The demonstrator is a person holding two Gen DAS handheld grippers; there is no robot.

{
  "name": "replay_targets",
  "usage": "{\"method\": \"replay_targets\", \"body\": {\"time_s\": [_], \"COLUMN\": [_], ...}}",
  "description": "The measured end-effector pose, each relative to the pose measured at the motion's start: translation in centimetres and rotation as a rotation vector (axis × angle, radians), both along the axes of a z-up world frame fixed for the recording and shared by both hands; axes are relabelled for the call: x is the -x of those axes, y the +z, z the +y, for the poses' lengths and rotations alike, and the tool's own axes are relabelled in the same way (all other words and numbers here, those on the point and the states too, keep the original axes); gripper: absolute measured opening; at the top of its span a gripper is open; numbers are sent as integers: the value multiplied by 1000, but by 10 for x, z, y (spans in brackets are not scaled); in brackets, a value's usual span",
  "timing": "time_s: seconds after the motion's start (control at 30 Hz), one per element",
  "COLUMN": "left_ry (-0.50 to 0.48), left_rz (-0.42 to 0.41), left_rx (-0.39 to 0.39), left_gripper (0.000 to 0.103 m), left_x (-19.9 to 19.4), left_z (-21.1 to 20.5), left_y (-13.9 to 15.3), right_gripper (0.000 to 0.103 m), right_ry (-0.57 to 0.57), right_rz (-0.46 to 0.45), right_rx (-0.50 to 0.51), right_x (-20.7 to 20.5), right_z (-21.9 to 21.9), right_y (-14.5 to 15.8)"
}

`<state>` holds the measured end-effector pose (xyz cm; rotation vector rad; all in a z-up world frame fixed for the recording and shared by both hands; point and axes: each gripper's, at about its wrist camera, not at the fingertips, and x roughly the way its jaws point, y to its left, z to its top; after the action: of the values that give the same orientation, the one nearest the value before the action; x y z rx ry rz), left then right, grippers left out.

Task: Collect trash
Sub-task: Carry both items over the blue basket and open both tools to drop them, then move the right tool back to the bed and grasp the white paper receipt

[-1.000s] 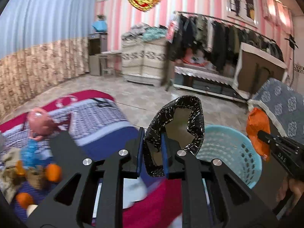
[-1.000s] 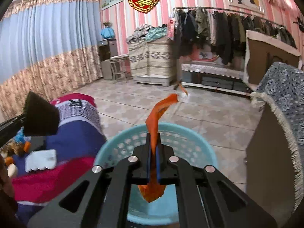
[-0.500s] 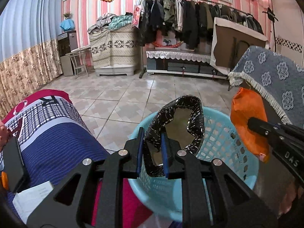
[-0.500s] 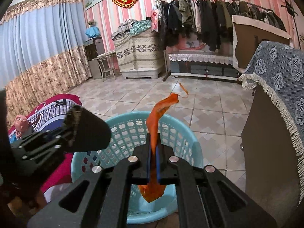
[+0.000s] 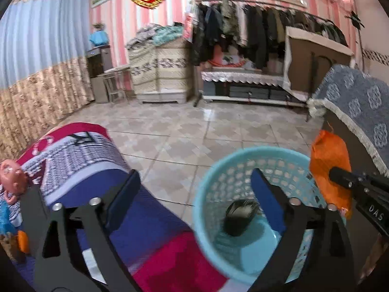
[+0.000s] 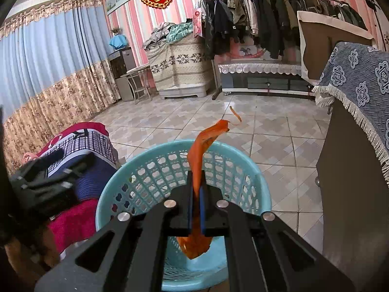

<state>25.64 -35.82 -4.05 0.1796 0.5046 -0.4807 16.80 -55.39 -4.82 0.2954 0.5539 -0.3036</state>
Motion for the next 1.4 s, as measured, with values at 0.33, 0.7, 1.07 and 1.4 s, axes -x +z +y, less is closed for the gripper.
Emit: {"method": "replay_targets", "body": {"time_s": [0.33, 0.7, 1.07, 1.4], "left_ry": [167, 292, 383, 465], "left_rz": [5, -3, -3, -5], "left_rx": [47, 91, 82, 55], "left_gripper": [97, 97, 97, 97], "left_x": [-3, 13, 29, 52], "left_z": [86, 168, 228, 284], "left_y": [21, 38, 37, 35], "right_gripper": [45, 93, 96, 96], "right_ry": [13, -37, -51, 24], "right_rz": [51, 33, 23, 35], "right_rx": [15, 34, 66, 82], "right_x": [-22, -20, -18, -26], "right_z": [21, 30, 47, 92], "right_y": [-6, 1, 8, 10]}}
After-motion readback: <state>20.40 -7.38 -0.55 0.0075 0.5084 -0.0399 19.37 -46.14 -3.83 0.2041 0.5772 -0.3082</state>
